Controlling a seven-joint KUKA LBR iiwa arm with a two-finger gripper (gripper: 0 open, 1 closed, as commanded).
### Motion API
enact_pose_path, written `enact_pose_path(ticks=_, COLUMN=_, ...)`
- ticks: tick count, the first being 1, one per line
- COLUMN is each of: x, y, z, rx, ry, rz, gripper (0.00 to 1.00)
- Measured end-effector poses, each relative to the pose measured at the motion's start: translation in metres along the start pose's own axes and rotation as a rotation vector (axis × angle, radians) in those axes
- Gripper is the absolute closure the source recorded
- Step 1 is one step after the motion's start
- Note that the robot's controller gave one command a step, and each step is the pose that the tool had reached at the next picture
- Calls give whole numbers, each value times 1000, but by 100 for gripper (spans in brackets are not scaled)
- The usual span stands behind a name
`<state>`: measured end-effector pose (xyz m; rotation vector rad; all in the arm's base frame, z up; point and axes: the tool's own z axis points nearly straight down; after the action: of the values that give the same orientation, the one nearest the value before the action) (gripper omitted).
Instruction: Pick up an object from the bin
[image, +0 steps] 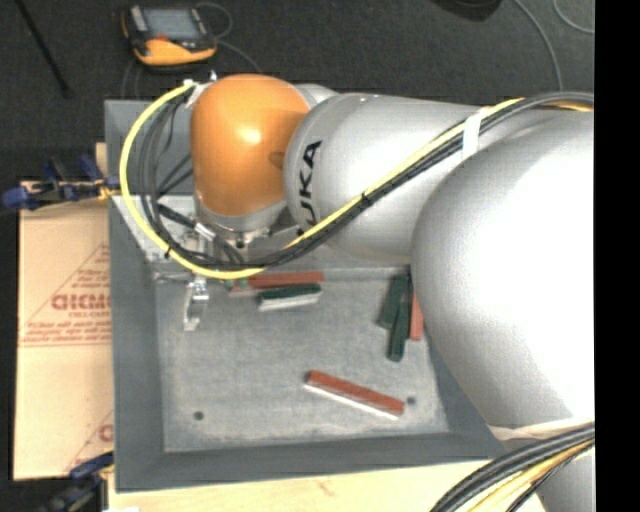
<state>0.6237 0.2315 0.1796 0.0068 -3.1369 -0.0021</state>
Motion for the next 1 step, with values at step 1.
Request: enact_pose_path(ticks=1, x=-2, y=-1, z=-5, rx=-2, ry=-8, rz=4, gripper=0)
